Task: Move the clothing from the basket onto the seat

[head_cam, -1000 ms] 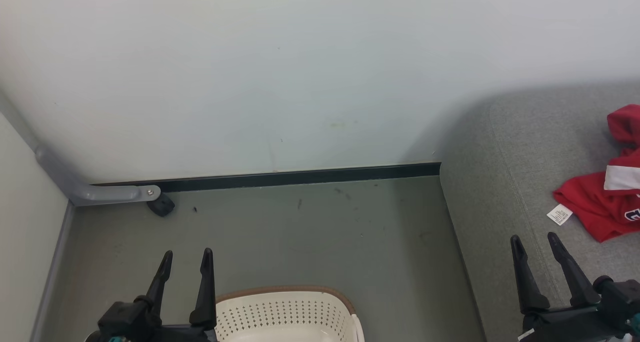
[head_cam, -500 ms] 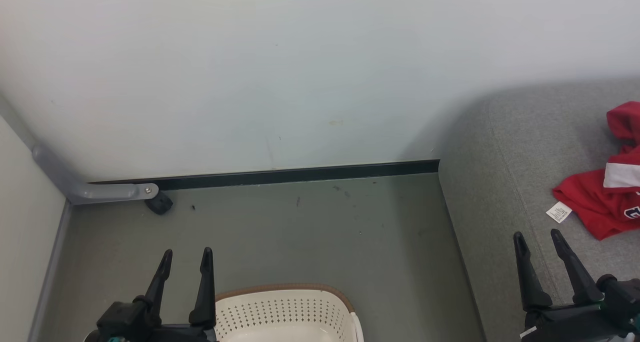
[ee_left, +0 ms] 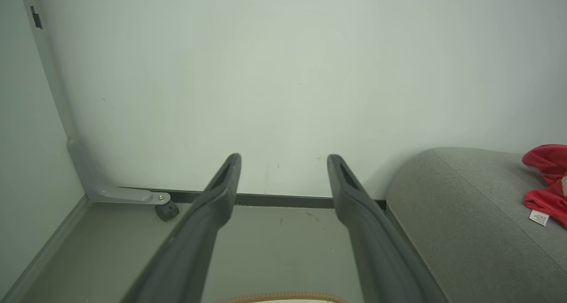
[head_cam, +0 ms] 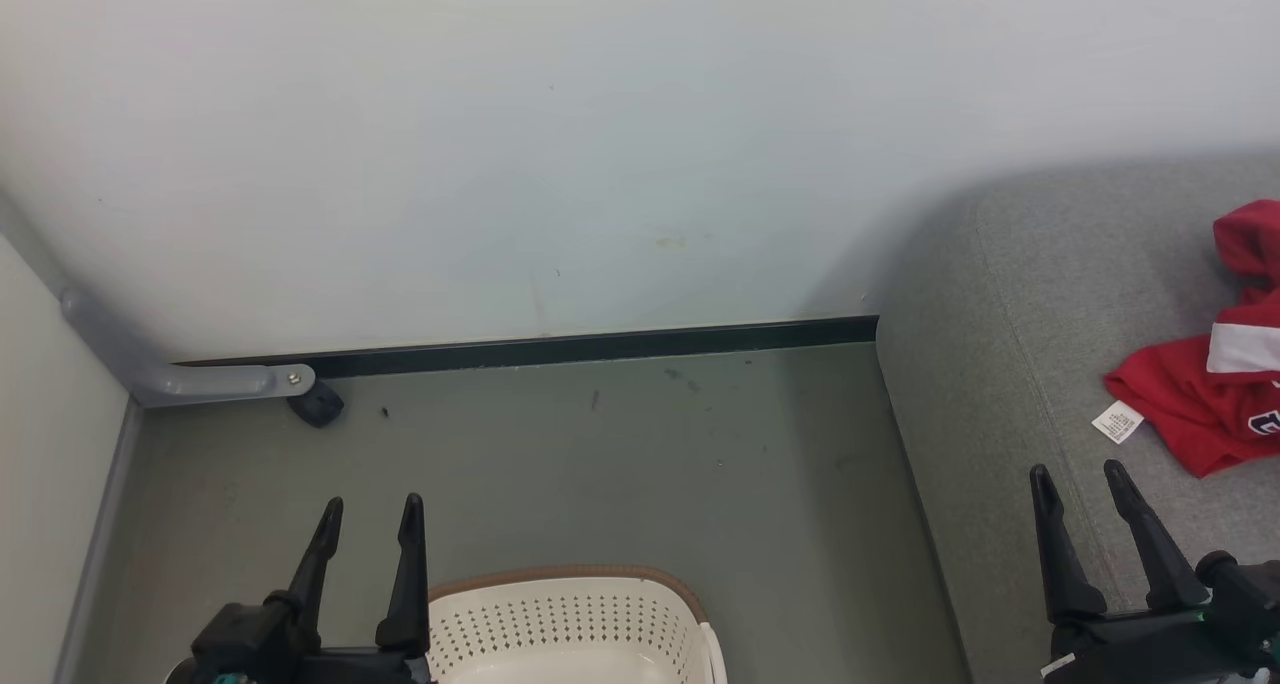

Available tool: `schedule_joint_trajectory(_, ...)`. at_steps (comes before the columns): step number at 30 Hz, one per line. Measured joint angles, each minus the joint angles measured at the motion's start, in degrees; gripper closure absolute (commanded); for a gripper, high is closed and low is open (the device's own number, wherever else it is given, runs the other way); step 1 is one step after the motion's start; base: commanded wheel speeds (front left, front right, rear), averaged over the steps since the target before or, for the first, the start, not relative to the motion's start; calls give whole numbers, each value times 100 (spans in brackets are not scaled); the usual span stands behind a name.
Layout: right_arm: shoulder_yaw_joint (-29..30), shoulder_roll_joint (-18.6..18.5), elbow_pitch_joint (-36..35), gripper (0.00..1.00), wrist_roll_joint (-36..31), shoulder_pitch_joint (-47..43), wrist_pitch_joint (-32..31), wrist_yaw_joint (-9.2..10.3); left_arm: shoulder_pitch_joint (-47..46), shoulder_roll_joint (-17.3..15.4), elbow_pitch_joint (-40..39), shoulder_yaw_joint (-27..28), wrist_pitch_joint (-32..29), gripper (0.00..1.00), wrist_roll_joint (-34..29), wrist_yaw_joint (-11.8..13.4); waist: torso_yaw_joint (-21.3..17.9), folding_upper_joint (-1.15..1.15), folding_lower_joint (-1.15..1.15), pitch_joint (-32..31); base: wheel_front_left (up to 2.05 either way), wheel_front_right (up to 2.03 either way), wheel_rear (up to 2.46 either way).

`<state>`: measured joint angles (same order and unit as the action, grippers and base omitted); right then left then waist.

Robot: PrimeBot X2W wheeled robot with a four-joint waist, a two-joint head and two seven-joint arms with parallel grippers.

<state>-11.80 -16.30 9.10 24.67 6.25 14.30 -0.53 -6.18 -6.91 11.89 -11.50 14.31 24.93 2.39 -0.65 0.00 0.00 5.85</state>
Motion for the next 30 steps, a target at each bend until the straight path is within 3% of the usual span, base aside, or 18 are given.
schedule_joint_trajectory(1,18,10,5,0,-1,-2,0,-8,1,1,9,7,0,0,-9,-55,-1,0,0,1,0,0,0)
schedule_joint_trajectory(2,29,22,12,100,-2,-4,-1,-24,2,7,20,8,0,100,-12,-91,-2,0,0,3,0,0,0)
schedule_joint_trajectory(11,55,224,257,100,174,-164,-100,-24,193,42,264,30,-74,100,122,-102,-1,0,0,-9,0,0,0)
schedule_joint_trajectory(30,446,457,386,100,1534,-160,-528,-152,192,135,310,379,-521,100,1500,-290,14,0,0,-138,0,0,0)
